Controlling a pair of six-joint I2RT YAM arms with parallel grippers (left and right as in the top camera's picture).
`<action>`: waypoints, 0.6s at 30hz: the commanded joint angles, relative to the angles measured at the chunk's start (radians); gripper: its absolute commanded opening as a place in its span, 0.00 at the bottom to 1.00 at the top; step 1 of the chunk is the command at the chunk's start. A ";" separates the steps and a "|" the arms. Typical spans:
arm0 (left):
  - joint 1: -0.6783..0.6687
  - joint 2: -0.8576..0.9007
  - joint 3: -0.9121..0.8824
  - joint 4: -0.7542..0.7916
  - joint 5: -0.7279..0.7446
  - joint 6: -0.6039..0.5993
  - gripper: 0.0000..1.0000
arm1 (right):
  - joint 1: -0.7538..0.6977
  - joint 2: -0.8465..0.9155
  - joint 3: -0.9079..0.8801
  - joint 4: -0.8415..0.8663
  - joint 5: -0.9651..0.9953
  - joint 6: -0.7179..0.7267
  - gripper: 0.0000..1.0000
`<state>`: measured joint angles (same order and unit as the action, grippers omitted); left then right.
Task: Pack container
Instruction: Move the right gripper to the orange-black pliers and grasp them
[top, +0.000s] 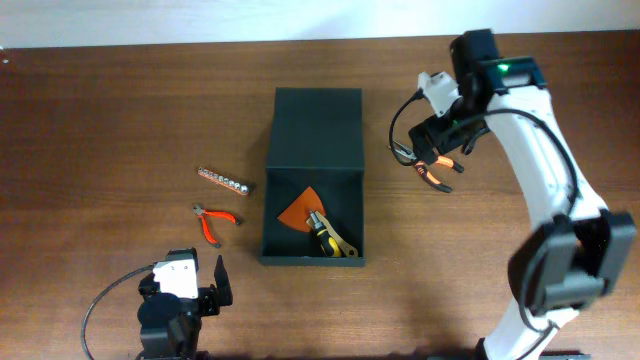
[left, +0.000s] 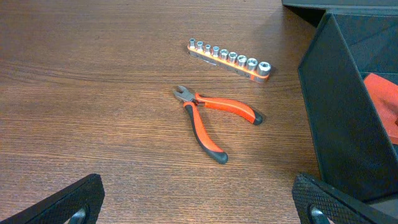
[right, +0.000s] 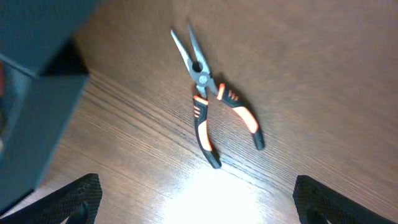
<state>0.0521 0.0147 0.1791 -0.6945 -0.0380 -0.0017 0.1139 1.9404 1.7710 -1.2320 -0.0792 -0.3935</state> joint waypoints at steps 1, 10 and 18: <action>0.005 -0.010 -0.006 0.002 0.000 -0.009 0.99 | 0.003 0.082 0.019 -0.019 -0.019 -0.068 0.98; 0.005 -0.010 -0.006 0.002 0.000 -0.009 0.99 | 0.002 0.185 0.001 -0.039 -0.019 -0.073 0.95; 0.005 -0.010 -0.006 0.002 -0.001 -0.009 0.99 | 0.002 0.214 -0.030 -0.026 -0.018 -0.070 0.87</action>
<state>0.0521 0.0147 0.1791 -0.6945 -0.0380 -0.0013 0.1139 2.1353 1.7634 -1.2686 -0.0807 -0.4534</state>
